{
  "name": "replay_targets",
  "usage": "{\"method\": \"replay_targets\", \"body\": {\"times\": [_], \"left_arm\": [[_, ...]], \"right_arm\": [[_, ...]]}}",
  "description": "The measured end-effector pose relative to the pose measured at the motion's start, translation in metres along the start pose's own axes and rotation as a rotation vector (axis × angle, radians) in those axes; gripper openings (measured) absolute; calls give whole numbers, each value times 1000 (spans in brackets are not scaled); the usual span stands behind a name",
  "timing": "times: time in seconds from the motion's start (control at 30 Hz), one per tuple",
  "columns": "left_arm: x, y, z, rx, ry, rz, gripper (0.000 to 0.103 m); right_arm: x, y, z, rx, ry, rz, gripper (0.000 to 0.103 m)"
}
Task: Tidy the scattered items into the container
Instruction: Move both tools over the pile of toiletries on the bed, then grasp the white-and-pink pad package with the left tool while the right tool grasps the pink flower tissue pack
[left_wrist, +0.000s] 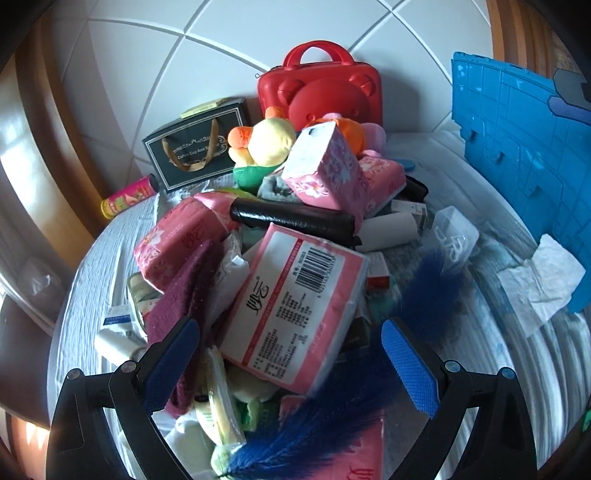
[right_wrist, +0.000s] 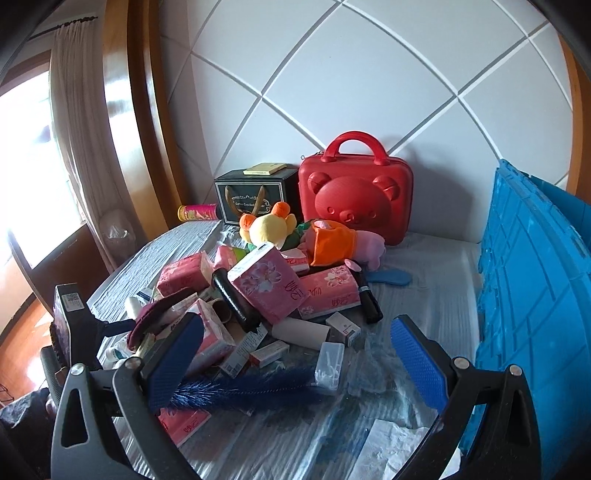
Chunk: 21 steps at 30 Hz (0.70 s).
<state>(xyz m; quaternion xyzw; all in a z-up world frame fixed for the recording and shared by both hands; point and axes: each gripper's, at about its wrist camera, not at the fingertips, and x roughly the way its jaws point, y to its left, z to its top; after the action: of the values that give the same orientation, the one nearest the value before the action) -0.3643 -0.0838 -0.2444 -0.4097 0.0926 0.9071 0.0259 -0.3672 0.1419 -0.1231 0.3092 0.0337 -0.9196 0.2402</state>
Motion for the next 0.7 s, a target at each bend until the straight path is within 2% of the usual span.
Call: {"method": "replay_targets", "body": {"times": [0.2,0.3,0.5,0.7], "left_arm": [[27,7,2,33,35,-62,100],[34,5,0,51,43,-94,100],[52,2,4,88,63,-111,100],[66,15,11,85,94,-142,101]], "right_arm": [[67,30,4,-107,62,51,103],[103,41,3,-154,121,63,103],[151,47,7,-208,161,63,103],[193,46,11,-278,187,74,103]]}}
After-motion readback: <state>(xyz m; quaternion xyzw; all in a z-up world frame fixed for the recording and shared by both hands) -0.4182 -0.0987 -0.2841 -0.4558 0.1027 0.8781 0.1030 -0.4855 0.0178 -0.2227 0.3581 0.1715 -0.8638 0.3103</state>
